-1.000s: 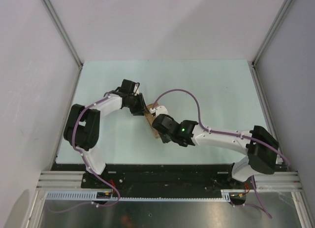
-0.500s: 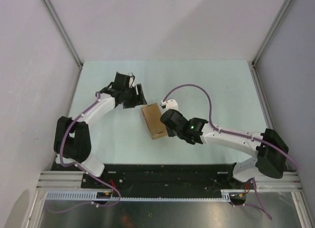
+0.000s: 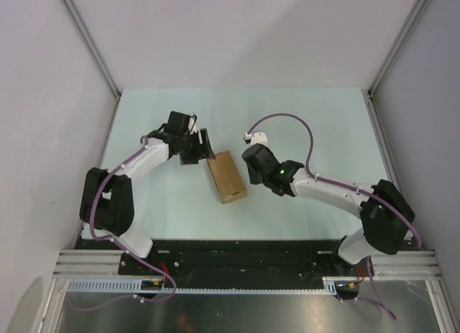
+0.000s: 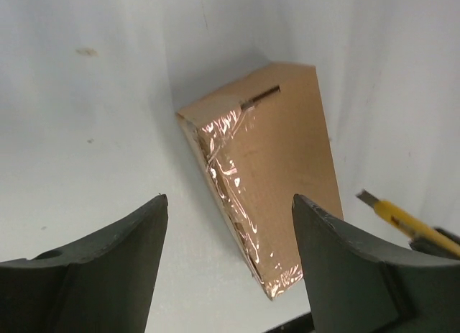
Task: Unpack the express box
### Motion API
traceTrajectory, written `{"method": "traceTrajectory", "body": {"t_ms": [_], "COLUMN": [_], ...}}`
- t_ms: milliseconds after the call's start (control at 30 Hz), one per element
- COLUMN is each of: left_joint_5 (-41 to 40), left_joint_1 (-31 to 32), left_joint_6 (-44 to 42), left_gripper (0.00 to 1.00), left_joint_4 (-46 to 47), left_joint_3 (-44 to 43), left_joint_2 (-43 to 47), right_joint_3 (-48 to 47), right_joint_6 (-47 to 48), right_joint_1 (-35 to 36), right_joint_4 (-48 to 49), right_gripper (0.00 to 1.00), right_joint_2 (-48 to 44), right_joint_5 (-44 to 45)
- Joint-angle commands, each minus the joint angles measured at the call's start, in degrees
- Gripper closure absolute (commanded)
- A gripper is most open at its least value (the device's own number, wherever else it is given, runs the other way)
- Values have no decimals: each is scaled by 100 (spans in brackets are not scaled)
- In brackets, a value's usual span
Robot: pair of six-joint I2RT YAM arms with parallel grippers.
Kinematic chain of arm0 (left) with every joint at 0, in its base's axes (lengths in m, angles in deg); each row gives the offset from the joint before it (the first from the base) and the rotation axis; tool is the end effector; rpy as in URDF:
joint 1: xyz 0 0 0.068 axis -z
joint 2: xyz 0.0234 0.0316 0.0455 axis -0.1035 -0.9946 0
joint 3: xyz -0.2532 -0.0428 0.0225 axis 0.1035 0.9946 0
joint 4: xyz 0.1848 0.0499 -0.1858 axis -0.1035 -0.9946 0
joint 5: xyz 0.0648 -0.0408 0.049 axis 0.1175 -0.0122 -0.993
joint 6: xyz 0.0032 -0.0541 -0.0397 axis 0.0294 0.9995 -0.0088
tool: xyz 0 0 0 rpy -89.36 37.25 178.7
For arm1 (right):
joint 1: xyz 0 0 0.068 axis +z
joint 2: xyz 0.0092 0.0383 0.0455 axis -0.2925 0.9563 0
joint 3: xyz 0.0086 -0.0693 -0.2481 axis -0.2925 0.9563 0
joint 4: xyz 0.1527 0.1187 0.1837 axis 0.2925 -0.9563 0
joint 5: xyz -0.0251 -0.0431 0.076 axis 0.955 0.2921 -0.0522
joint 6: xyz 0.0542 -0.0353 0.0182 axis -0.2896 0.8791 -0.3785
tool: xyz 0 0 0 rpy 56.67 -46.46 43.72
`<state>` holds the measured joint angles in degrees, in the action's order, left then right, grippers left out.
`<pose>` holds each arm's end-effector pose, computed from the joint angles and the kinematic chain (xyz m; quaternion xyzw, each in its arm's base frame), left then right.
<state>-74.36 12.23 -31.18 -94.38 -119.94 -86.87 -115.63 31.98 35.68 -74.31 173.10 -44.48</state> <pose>0.3326 -0.1203 0.2005 -0.0539 0.9467 -0.2063 0.2413 0.2239 0.2591 0.2209 -0.1583 0.8936 0.0835 0.4117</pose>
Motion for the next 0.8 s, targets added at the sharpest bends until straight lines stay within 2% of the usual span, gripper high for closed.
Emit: {"method": "traceTrajectory", "body": {"t_ms": [0, 300, 467, 567, 633, 667, 767], "left_joint_5": [735, 789, 1079, 1368, 1029, 304, -413], "left_joint_1": [-7, 11, 133, 239, 283, 274, 20], "left_joint_6": [-21, 58, -337, -548, -549, -348, 161], "left_gripper": [26, 28, 29, 30, 30, 30, 29], "left_joint_4": [32, 32, 129, 190, 191, 138, -55], "left_joint_3": [184, 439, -316, -747, -914, -923, -792], "left_joint_2": [-162, -337, -820, -1207, -1278, -1243, -963], "right_joint_3": [-22, -119, -119, -128, -128, -128, -127], "right_joint_6": [356, 321, 566, 602, 550, 506, 295], "right_joint_1": [-30, 523, 944, 954, 937, 919, 796], "right_joint_4": [604, 586, 1007, 1298, 1377, 1343, 983], "right_gripper": [100, 100, 100, 100, 100, 100, 100], "right_joint_2": [244, 429, 534, 622, 622, 579, 298], "right_joint_5": [-601, -1137, -1453, -1586, -1525, -1351, -998]}}
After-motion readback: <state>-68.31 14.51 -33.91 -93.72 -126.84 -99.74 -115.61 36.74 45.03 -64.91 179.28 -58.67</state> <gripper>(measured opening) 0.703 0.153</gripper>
